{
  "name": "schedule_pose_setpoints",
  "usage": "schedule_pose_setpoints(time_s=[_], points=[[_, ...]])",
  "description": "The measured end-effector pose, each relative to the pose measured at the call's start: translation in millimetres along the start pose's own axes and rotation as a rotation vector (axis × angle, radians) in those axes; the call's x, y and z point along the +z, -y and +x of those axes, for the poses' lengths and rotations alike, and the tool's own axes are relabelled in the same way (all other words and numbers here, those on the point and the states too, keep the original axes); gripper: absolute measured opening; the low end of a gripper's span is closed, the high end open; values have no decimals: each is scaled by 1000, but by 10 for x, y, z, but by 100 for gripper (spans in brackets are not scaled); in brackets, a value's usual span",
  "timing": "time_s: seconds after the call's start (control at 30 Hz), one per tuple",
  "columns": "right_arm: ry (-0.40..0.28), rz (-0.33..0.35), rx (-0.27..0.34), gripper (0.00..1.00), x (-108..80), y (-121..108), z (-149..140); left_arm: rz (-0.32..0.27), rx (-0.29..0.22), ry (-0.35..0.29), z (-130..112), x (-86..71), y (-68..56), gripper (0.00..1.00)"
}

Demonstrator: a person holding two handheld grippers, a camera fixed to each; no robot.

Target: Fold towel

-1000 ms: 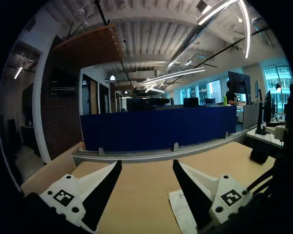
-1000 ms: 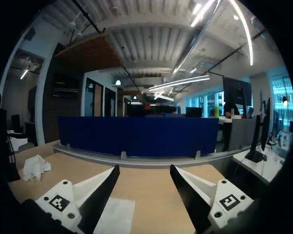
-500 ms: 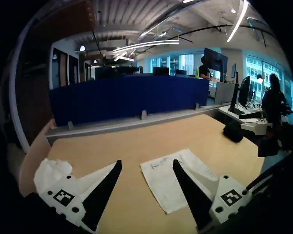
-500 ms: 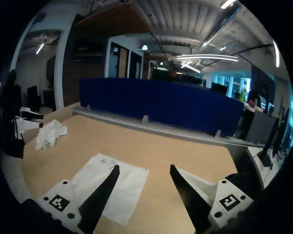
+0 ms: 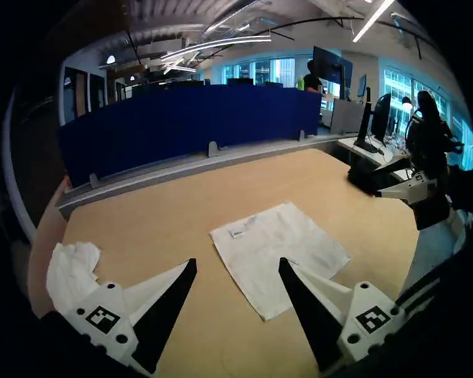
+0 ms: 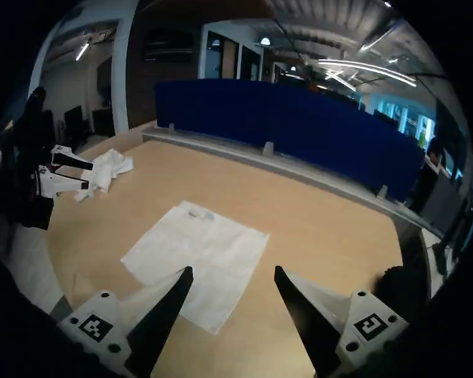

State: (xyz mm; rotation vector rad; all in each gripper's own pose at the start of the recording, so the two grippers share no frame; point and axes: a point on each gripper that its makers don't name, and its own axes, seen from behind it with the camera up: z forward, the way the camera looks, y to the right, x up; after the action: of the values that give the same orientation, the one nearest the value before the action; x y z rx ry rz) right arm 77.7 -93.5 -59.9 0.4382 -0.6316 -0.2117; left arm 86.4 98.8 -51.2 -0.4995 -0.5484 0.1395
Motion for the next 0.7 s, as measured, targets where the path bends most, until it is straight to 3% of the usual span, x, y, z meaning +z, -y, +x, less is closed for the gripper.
schedule_pose_setpoints(time_s=[0.7], points=[[151,63,-16,100,573,177,-1161,-112,61,181,-1215,671,-469,96]])
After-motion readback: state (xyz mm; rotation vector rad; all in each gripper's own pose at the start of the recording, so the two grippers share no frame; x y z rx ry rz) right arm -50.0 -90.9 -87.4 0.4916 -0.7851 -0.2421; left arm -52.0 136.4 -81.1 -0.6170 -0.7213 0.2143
